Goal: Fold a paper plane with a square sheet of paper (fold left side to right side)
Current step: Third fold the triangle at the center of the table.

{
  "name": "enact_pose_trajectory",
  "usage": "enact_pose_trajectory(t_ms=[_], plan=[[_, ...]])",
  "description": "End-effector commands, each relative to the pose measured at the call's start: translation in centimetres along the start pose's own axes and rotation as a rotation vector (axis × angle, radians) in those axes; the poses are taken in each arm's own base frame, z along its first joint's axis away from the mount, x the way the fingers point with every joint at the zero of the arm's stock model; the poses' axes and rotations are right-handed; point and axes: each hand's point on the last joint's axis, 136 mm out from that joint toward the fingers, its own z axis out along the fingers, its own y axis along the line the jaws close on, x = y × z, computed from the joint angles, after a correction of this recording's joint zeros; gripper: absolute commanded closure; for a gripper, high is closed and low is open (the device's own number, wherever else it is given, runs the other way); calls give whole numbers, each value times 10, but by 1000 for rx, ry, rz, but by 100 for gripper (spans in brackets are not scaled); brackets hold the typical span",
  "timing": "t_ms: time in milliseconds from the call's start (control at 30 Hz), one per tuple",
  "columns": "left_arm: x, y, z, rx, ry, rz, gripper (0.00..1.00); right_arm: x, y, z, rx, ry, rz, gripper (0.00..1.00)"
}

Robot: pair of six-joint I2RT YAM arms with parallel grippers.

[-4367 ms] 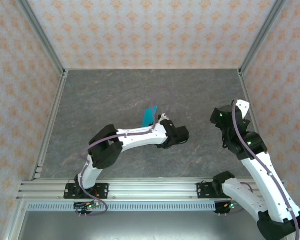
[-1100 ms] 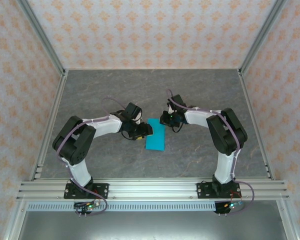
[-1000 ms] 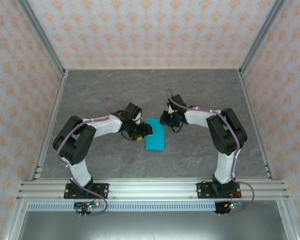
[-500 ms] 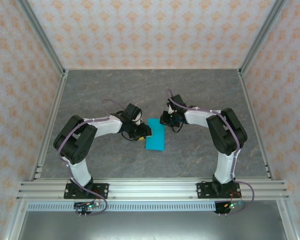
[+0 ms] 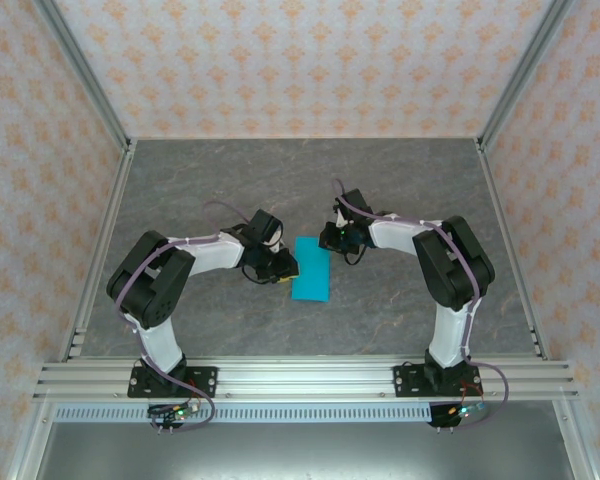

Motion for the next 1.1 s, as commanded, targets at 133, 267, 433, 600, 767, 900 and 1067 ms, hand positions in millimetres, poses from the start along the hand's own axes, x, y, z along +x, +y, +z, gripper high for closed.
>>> enact_pose_trajectory(t_ms=[133, 267, 433, 600, 767, 900, 1067], plan=[[-3, -2, -13, -4, -51, -1, 89, 9, -18, 7, 73, 17, -19, 78], [-4, -5, -15, 8, -62, -9, 93, 2, -11, 0, 54, -13, -39, 76], [-7, -9, -17, 29, -76, -23, 96, -5, -3, -12, 31, -58, -67, 70], [-7, -13, -17, 66, -84, -57, 98, -13, 4, -52, 17, -209, -142, 53], [-7, -23, -17, 128, -82, -100, 100, 17, 9, -87, 87, -276, -340, 40], [-7, -28, -19, 161, -80, -136, 100, 62, 15, -97, 121, -291, -516, 30], [-5, -30, -19, 173, -72, -159, 100, 116, 34, -97, 120, -305, -742, 21]])
